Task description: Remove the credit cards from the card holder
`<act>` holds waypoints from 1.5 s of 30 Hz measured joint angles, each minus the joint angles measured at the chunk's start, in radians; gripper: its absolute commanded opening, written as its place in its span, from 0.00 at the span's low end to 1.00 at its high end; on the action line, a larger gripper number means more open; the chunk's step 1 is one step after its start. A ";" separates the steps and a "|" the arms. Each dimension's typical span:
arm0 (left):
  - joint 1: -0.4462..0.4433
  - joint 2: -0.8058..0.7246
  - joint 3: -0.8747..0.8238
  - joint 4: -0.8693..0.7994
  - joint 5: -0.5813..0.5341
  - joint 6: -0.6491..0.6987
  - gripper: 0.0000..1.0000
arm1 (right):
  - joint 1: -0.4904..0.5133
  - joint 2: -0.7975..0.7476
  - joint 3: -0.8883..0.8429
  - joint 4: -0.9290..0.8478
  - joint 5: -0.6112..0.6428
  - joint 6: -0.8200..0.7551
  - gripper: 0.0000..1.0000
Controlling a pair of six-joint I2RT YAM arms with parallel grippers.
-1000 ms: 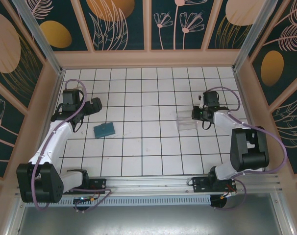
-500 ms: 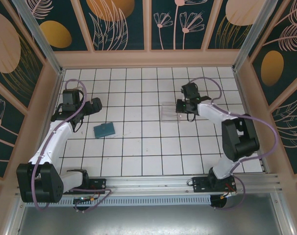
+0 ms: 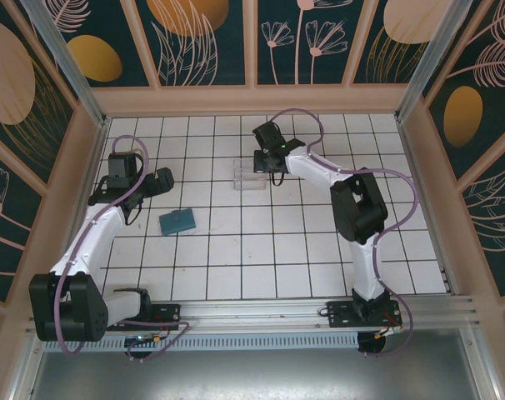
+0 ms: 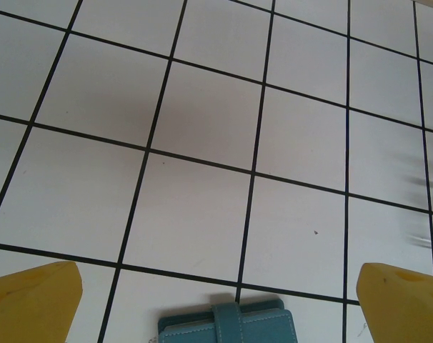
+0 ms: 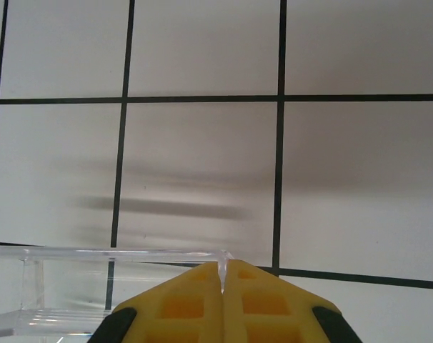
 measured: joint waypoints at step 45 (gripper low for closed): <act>-0.091 0.179 0.013 -0.103 -0.093 -0.073 0.99 | 0.023 -0.209 -0.254 -0.006 0.063 0.085 0.49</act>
